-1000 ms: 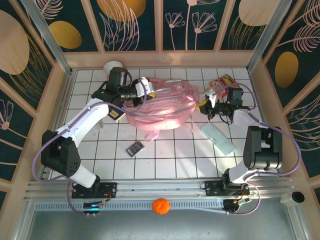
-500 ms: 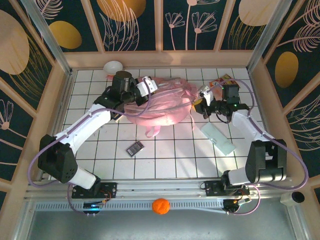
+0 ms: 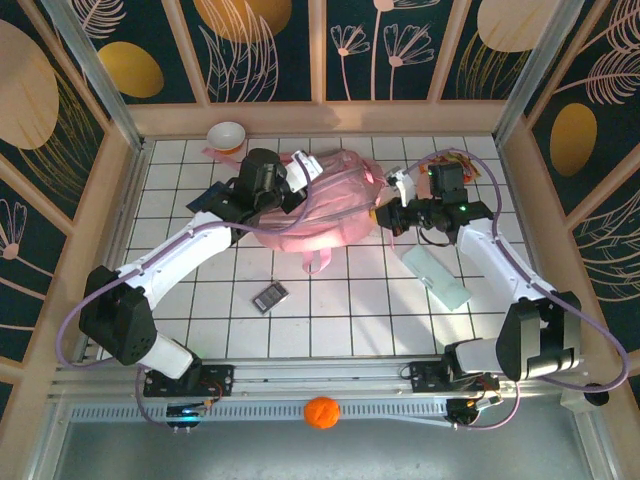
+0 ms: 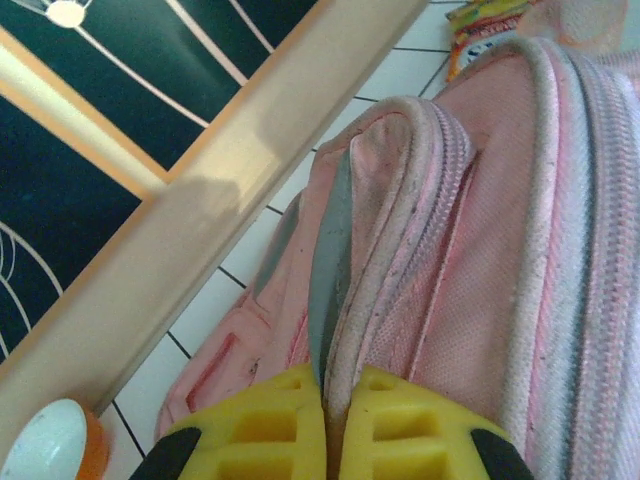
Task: Pack the student bag
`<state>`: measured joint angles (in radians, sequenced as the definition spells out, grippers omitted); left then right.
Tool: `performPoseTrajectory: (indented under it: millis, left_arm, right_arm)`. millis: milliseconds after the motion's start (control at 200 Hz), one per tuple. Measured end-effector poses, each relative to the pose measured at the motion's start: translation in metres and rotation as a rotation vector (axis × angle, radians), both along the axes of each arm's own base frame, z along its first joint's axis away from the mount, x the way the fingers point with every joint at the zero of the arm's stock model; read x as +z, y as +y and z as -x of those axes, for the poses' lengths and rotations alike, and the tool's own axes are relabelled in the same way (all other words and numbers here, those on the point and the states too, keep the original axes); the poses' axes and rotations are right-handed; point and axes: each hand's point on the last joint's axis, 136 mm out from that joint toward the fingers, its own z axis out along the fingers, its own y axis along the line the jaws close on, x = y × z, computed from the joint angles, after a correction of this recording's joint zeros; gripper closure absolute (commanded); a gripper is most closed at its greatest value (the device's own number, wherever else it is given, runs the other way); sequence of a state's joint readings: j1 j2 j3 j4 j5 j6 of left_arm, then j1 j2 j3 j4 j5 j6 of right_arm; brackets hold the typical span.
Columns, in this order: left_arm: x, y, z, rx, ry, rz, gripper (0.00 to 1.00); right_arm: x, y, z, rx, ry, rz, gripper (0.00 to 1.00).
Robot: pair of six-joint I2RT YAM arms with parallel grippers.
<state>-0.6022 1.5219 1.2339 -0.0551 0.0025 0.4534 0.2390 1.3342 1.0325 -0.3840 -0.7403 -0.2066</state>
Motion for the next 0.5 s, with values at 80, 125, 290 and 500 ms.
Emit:
performPoseTrajectory:
  millis: [80,125,290,500]
  left_arm:
    - [-0.007,-0.003,0.003,0.031,0.017,0.024,1.0]
    - [-0.012,-0.006,0.006,0.043,0.028,0.033,1.0]
    - [-0.021,-0.019,0.018,0.09,0.073,0.099,1.0]
    - [-0.025,-0.03,0.024,0.163,0.129,0.185,1.0]
  right_arm:
    - [0.002,-0.001,0.001,-0.064,0.068,-0.024,1.0]
    - [0.003,-0.002,0.003,-0.092,0.099,-0.031,1.0]
    - [0.01,0.004,0.017,-0.161,0.169,-0.06,1.0]
    - [0.011,0.014,0.028,-0.207,0.219,-0.063,1.0]
